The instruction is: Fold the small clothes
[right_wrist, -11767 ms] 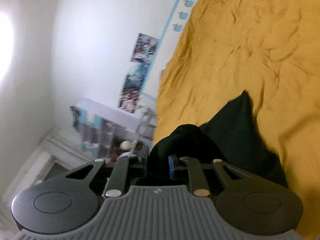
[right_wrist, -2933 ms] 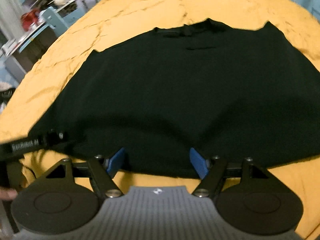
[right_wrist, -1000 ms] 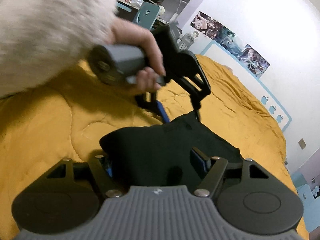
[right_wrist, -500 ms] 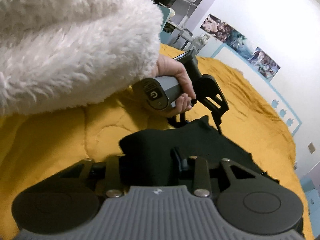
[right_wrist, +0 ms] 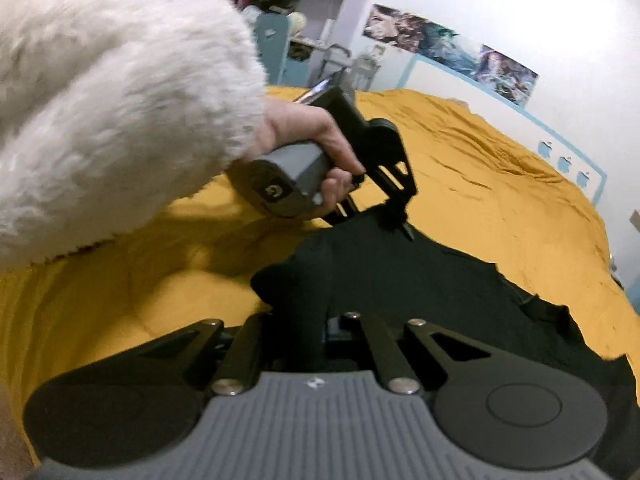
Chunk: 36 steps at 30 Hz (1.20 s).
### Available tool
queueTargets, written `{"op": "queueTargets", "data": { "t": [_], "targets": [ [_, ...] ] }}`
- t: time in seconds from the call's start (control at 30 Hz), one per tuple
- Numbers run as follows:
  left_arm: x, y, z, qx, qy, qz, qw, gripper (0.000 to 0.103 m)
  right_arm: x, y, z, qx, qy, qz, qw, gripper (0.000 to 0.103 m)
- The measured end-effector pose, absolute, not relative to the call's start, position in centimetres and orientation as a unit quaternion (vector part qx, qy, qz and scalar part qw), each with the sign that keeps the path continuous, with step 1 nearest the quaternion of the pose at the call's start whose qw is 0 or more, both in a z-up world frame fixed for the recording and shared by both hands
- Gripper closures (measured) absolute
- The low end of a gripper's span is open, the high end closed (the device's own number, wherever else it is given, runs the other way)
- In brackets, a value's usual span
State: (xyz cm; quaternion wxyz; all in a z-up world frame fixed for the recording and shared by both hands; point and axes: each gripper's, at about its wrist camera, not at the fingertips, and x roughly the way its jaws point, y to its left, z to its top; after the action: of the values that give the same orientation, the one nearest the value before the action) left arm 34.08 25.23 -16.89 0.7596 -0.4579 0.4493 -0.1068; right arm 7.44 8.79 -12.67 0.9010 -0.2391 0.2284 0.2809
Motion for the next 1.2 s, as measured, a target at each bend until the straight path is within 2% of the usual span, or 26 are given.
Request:
{"op": "queueTargets", "data": {
  "t": [0.23, 0.57, 0.9, 1.2],
  "targets": [
    [35.1, 21.6, -11.4, -0.407, 0.458, -0.083, 0.786, 0.083, 7.8, 4.4, -9.3, -0.18, 0.216, 0.258, 0.924, 0.103],
    [37.9, 11.9, -5.7, -0.344, 0.47, -0.102, 0.807, 0.083, 8.6, -4.1, -5.5, -0.087, 0.217, 0.204, 0.951, 0.103],
    [40.6, 0.9, -5.4, -0.303, 0.472, -0.125, 0.818, 0.083, 9.1, -13.6, -4.4, -0.011, 0.2, 0.134, 0.97, 0.103],
    [42.3, -6.7, -7.1, -0.244, 0.475, -0.125, 0.836, 0.083, 9.1, -20.7, -7.2, 0.041, 0.208, 0.083, 0.974, 0.103]
  ]
}}
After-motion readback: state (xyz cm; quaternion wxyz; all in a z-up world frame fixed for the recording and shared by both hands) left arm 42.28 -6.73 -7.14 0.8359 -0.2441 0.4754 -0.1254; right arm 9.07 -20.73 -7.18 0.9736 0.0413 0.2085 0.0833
